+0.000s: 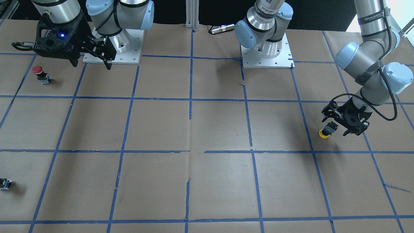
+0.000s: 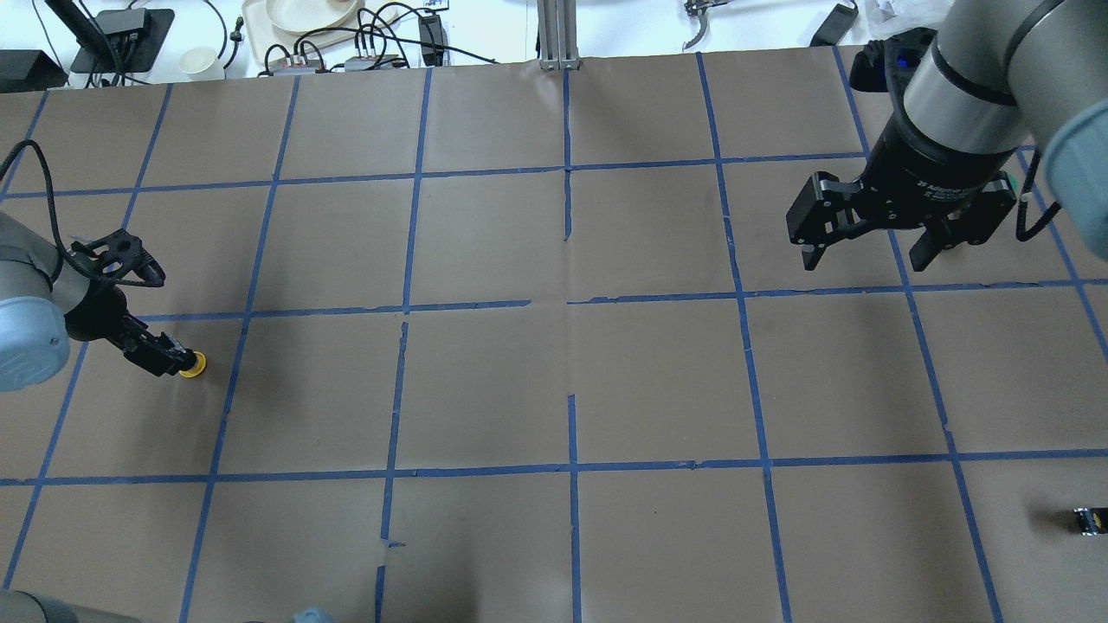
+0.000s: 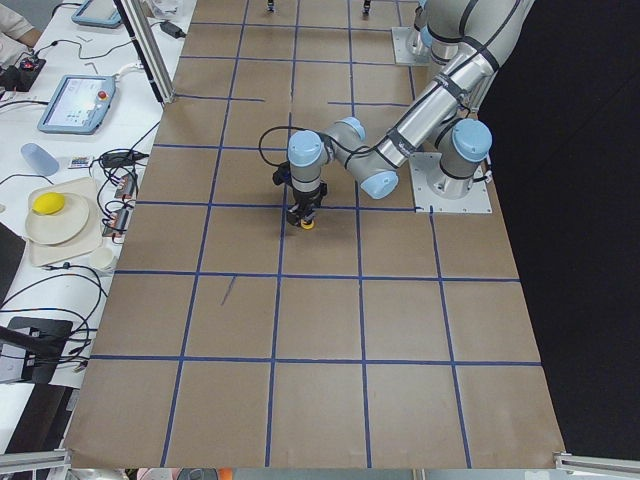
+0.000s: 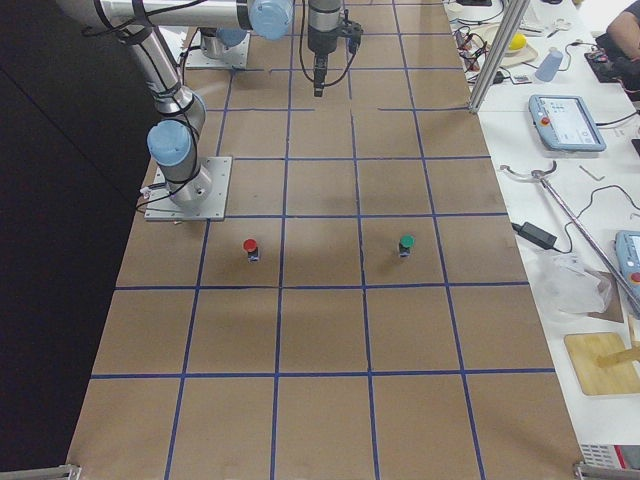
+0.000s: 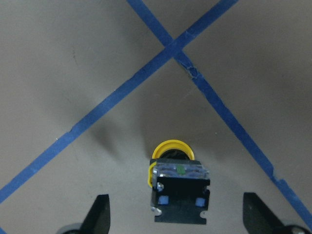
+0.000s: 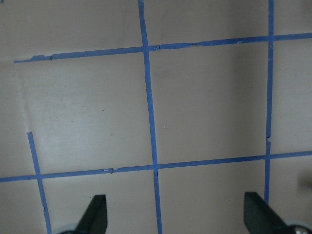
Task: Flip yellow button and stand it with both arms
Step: 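Lower the left gripper and close it on the yellow button's body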
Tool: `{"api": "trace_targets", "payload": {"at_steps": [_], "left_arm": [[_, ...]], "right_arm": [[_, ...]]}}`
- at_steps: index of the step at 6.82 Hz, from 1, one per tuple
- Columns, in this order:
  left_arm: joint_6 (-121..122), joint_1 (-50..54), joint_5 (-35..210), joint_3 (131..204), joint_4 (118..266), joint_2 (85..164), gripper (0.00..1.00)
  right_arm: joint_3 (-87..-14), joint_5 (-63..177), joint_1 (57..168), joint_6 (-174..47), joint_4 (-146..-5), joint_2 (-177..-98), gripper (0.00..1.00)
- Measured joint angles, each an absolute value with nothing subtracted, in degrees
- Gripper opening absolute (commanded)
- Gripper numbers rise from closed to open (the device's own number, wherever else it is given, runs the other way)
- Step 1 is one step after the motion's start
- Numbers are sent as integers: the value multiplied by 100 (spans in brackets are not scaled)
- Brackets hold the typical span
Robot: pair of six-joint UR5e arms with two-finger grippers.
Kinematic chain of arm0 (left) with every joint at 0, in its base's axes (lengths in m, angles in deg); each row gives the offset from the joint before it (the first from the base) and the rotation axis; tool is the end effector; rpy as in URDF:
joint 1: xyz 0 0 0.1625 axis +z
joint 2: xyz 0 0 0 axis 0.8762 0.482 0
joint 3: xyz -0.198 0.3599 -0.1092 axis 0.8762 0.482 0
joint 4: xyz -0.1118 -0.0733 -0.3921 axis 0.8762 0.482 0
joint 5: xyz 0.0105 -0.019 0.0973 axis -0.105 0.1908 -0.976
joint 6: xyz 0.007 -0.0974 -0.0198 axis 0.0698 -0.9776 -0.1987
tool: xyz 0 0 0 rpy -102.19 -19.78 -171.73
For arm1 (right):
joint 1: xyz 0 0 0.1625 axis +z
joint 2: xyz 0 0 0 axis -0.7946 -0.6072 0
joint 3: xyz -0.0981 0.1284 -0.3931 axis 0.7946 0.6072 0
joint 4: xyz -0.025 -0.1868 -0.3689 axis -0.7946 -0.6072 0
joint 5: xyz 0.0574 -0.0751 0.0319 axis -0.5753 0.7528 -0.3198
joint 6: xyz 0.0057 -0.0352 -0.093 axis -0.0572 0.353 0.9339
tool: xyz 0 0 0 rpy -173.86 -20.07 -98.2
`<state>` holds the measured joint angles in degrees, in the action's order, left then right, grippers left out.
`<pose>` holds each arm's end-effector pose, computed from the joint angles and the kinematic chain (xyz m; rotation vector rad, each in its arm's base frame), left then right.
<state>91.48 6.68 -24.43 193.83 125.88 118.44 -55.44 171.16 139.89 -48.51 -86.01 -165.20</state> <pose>0.1793 -0.4802 0.2187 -1.0976 -2.9346 -0.0162 0.1111 -0.4369 0.4787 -0.1122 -3.1238 -0.0789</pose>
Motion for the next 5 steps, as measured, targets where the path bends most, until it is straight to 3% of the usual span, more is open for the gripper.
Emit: {"api": "trace_targets", "payload": {"at_steps": [1,2,4,5], "left_arm": [[9183,669,-2443,19360,12562,11874,79],[9201,669,-2436,19353,12553,11894,69],[9211,669,-2399,19349,12549,11909,28],[9212,669,-2390,19348,12548,11904,20]], "right_arm": [[-5544,17116,13989,-4853,-8610,-16513,100],[-5544,17117,13989,-4855,-8627,-16508,100],[-5544,17118,13980,-4880,-8616,-16498,100],[-5543,17103,13973,-5032,-8616,-16489,100]]}}
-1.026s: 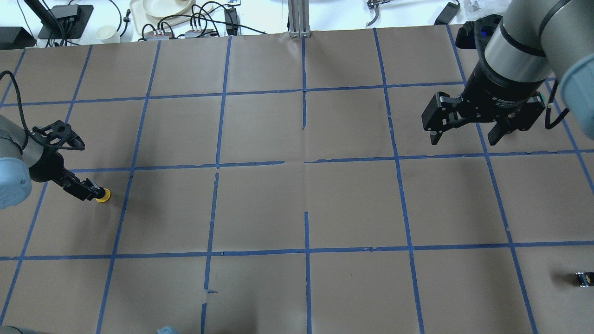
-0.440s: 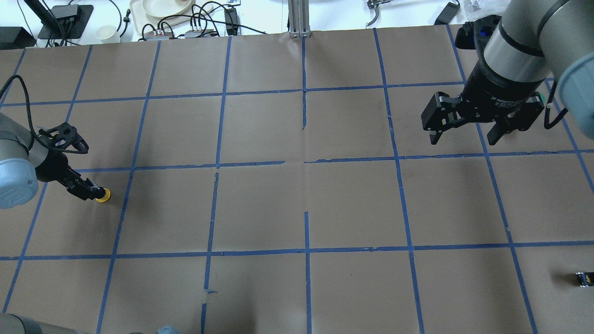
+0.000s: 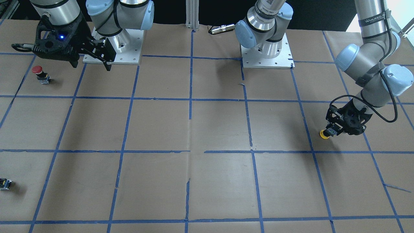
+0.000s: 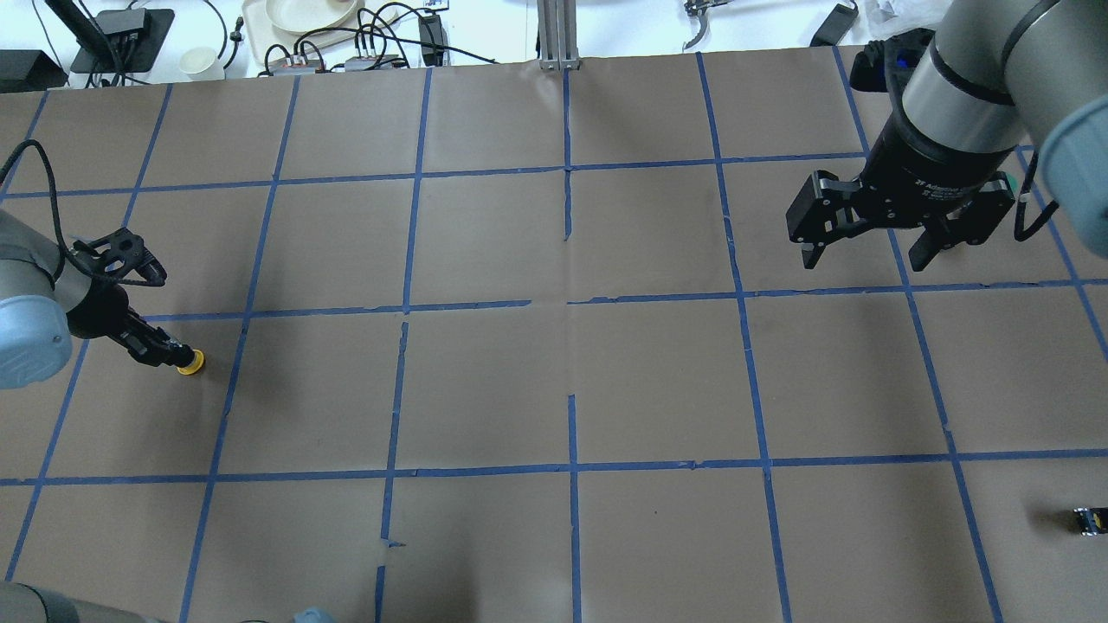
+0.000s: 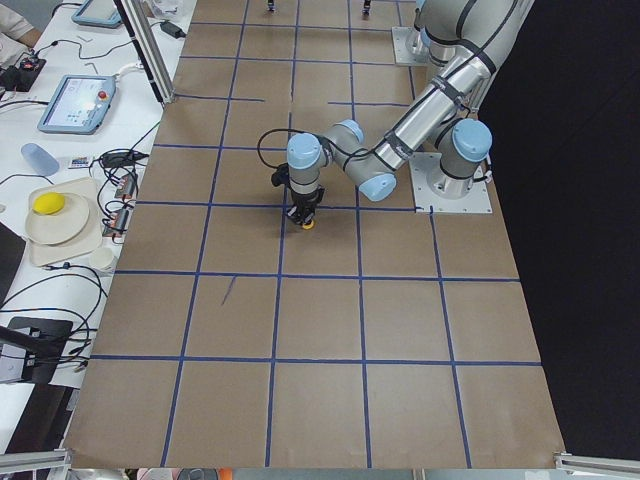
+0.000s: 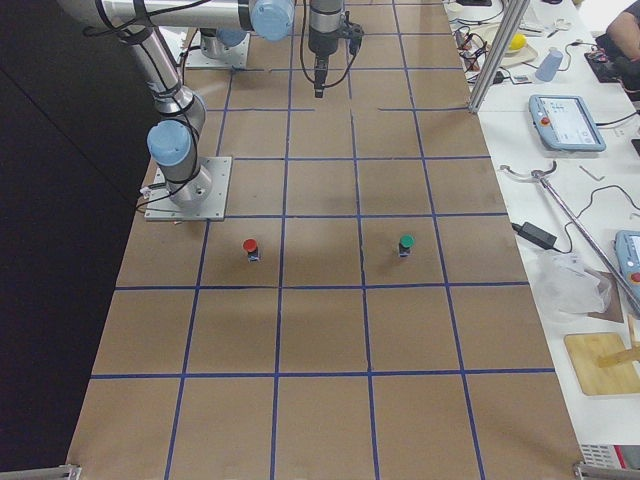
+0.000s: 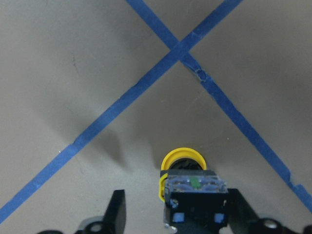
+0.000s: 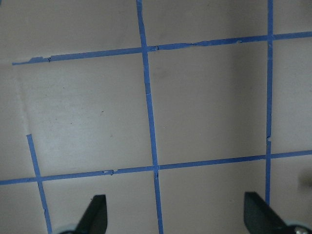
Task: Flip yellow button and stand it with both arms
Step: 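Lower the left gripper and close it on the yellow button's body, then lift the button with the left gripper while the right gripper approaches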
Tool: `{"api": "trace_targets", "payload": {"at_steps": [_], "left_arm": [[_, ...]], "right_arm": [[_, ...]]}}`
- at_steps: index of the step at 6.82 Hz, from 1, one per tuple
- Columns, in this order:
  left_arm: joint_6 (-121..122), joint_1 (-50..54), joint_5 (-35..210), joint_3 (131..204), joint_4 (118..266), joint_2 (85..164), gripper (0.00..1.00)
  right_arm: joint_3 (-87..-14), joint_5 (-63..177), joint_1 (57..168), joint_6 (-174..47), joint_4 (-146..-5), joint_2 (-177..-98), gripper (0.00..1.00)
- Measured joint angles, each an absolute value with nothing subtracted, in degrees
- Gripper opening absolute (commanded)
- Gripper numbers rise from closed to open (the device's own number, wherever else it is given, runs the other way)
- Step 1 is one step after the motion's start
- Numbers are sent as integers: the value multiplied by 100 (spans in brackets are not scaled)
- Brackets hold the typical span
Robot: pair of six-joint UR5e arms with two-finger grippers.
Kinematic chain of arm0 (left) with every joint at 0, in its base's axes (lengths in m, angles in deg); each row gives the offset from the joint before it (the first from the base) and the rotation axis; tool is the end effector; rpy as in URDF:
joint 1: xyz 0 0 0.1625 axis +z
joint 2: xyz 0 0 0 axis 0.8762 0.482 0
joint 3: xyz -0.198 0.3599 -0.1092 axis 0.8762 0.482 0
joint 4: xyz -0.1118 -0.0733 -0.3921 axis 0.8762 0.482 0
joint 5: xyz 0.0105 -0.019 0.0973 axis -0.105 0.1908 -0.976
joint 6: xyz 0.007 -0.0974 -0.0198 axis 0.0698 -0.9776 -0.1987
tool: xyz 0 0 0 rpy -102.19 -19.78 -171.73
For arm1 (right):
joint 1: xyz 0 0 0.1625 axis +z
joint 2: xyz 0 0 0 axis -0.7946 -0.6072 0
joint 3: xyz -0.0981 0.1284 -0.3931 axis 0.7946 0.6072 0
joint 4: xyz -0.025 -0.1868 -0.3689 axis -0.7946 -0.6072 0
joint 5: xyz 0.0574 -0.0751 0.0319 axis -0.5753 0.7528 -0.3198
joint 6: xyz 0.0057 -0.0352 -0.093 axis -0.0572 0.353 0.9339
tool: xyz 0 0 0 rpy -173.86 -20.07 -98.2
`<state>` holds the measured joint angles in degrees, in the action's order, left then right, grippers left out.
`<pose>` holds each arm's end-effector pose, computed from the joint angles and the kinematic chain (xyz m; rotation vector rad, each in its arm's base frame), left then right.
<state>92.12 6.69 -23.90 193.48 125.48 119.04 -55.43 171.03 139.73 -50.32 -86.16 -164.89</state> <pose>0.1807 -0.4836 0.2166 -1.1126 -2.9258 -0.0018 0.1100 -0.4392 0.4767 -0.1660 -3.1228 -0.0827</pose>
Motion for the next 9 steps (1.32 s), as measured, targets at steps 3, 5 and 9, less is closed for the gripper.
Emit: {"api": "trace_targets", "payload": {"at_steps": [3,5,9], "left_arm": [[9181,550,-2346,19332,12663,11721,17],[8863,302,-1679,19229,13491,11261,17],[6822,-759,834,18725,15926,10754,17]], "right_arm": [[-5536,17043,13963,-5648,-8621,-16467,100],[-5480,16954,13947,-5879,-8621,-16383,100],[-5507,14906,13275,-7104,-8467,-16304,100]]}}
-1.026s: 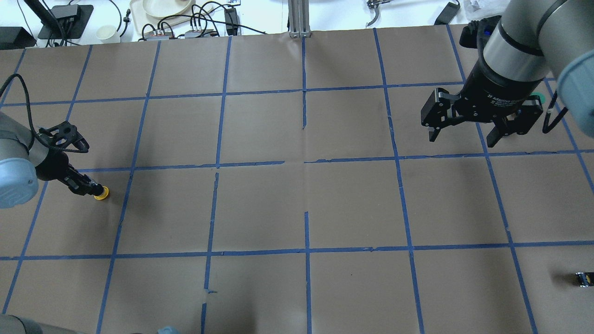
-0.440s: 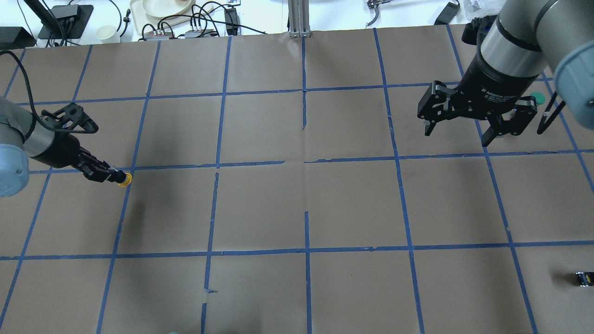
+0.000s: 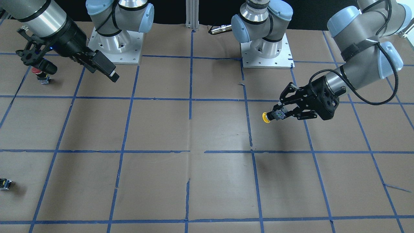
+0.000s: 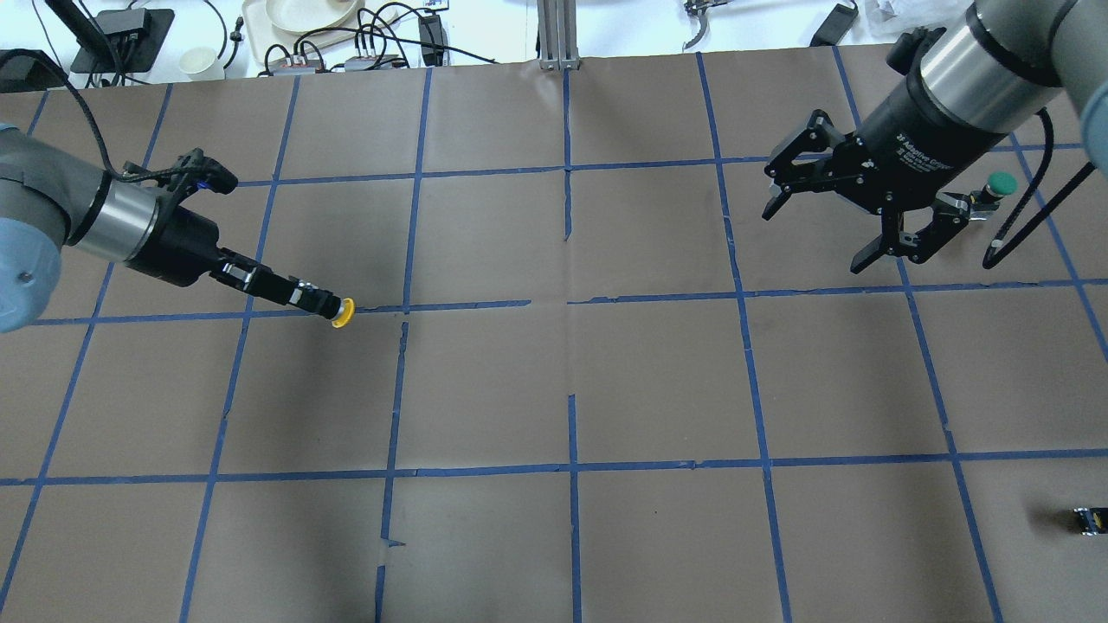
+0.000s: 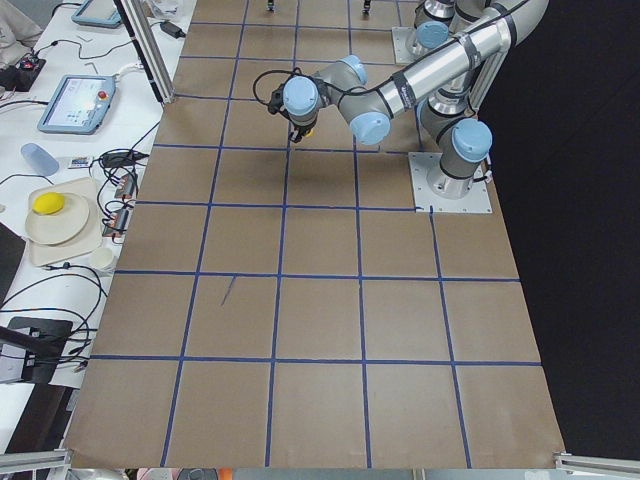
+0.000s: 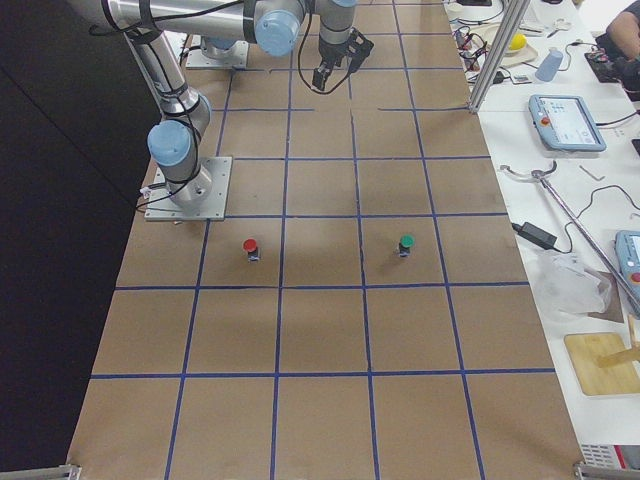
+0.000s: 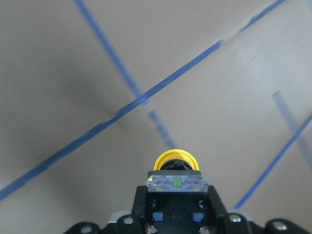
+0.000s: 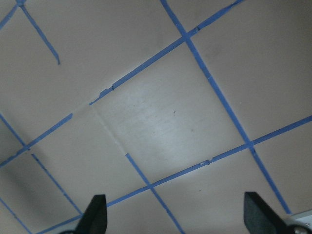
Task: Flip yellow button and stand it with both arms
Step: 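Lift the button with the left gripper while the right gripper approaches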
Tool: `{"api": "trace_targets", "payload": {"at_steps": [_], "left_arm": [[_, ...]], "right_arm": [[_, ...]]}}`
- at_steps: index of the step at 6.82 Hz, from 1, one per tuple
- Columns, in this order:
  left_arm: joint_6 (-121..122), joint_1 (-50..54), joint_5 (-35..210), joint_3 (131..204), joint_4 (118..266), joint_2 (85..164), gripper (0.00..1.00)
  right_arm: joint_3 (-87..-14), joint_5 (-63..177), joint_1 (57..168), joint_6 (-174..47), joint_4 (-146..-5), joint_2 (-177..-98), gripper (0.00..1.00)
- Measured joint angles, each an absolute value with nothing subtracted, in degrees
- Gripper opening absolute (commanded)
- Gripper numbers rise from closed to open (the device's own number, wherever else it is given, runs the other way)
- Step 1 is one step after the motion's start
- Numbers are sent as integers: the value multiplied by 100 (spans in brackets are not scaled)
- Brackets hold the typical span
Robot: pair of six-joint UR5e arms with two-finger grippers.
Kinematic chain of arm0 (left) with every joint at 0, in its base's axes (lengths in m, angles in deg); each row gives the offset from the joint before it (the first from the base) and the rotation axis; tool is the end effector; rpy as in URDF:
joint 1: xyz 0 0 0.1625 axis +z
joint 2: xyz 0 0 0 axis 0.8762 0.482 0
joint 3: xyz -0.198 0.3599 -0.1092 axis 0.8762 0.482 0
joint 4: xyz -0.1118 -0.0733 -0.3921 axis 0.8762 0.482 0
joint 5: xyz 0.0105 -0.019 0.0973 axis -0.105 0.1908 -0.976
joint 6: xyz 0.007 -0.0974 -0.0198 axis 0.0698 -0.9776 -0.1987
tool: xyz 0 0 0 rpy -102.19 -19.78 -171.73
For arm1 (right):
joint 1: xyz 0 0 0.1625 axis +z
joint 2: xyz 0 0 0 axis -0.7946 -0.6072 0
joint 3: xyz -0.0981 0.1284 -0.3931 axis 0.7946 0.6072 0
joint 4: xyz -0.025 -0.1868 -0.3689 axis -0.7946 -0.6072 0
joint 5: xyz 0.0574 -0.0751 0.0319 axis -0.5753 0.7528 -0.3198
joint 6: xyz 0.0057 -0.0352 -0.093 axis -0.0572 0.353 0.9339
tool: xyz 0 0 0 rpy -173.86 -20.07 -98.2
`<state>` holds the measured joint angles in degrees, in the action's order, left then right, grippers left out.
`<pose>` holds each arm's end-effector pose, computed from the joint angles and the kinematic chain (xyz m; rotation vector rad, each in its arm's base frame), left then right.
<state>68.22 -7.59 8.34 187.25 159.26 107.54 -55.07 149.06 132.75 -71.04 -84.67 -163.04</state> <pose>-0.0107 -0.4885 0.3230 -0.5907 -2.4475 0.1516 0.0911 -0.4641 0.4699 0.8343 2.6514 0.2086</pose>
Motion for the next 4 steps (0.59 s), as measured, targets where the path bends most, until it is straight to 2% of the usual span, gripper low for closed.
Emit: {"api": "trace_targets", "payload": {"at_steps": [2,4], "left_arm": [[4831,-1771,1906,18721,16019,10421,16],[3511,-2372,3163,18743,15997,10201,11]], "right_arm": [[-5504,14039,13057,-7754,-8209,-16318,100],[-5475,13296,12908,-8264,-8165,-16320,100]]}}
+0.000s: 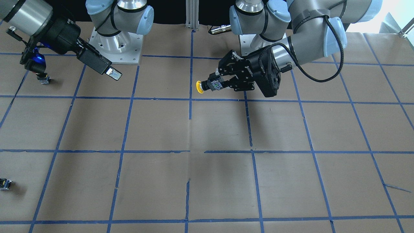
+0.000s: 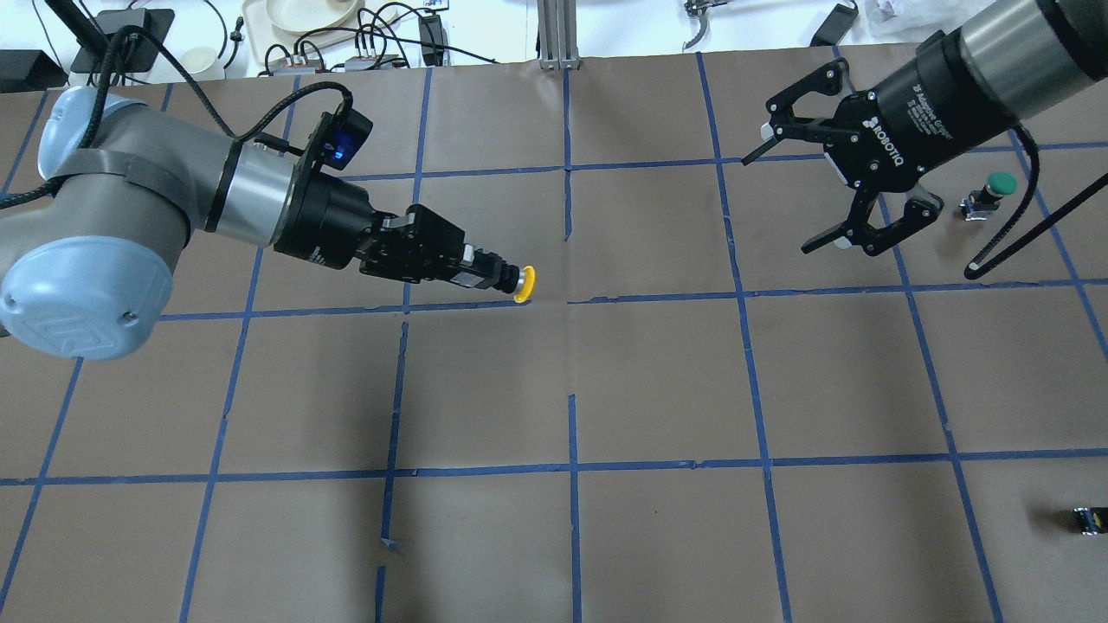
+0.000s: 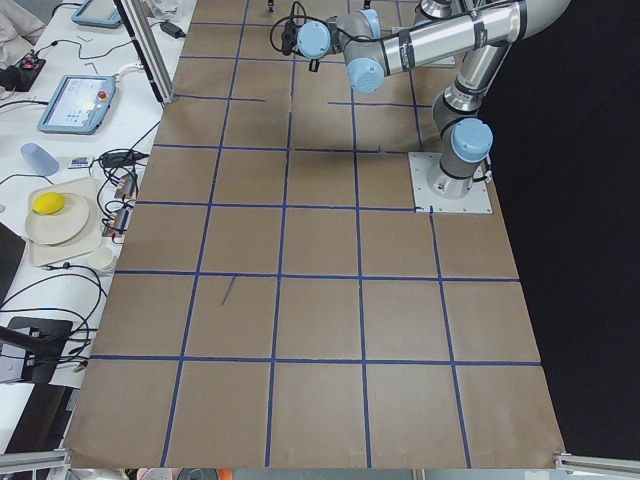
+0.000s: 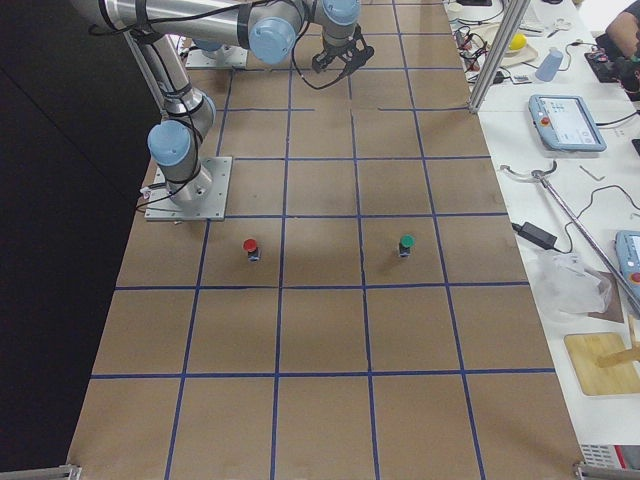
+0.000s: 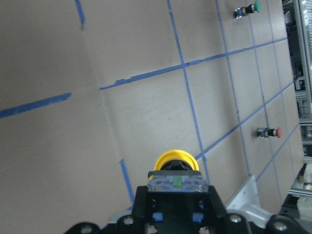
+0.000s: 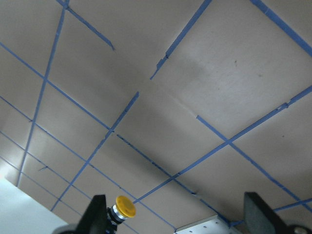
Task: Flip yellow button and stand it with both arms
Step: 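Lift the button with the left gripper while the right gripper approaches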
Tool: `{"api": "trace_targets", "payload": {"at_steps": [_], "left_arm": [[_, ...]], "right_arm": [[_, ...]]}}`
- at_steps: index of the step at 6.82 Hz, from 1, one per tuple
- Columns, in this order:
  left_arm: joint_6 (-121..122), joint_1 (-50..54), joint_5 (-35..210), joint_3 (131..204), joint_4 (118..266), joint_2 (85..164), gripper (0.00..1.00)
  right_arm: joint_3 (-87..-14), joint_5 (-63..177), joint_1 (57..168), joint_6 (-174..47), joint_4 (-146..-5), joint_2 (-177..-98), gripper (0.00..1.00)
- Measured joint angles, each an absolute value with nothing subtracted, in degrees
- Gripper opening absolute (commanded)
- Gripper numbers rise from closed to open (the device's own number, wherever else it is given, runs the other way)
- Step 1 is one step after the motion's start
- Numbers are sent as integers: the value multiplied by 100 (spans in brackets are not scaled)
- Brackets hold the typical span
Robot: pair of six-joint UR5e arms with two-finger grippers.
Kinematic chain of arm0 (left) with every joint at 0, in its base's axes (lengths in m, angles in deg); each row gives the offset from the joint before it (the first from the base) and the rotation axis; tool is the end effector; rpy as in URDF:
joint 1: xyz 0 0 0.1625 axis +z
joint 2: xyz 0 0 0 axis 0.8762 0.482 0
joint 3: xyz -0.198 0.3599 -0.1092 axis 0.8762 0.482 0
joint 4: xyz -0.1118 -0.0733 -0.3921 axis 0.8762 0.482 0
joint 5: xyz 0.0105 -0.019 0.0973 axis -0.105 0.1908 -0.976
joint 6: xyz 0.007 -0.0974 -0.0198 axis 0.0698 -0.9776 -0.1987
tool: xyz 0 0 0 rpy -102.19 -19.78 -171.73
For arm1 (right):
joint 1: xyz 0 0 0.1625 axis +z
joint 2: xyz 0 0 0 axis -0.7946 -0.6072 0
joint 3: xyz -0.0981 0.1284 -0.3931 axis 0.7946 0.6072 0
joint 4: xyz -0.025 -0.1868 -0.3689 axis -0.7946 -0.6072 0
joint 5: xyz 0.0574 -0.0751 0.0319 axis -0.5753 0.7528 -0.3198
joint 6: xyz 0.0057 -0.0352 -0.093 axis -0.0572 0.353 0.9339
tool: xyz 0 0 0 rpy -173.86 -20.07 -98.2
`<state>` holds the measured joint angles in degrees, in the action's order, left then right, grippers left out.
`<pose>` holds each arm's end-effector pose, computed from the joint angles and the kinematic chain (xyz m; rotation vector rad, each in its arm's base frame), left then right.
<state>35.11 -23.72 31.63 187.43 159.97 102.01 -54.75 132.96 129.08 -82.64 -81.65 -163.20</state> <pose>-0.1759 -0.4552 0.3908 -0.1628 -2.1464 0.0285 0.0858 -0.4711 0.4827 1.0993 2.2555 0.3457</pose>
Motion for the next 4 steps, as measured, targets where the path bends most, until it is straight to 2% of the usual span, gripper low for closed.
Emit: {"api": "trace_targets", "payload": {"at_steps": [1,4], "left_arm": [[3086,-2490,4059,18763,15992,10142,8],[2743,-2573,5567,18858,15823,10095,7]], "right_arm": [[-5497,12991,12866,-8484,-8154,-16320,100],[-5535,12298,12855,-9147,-7978,-16407,100]]}}
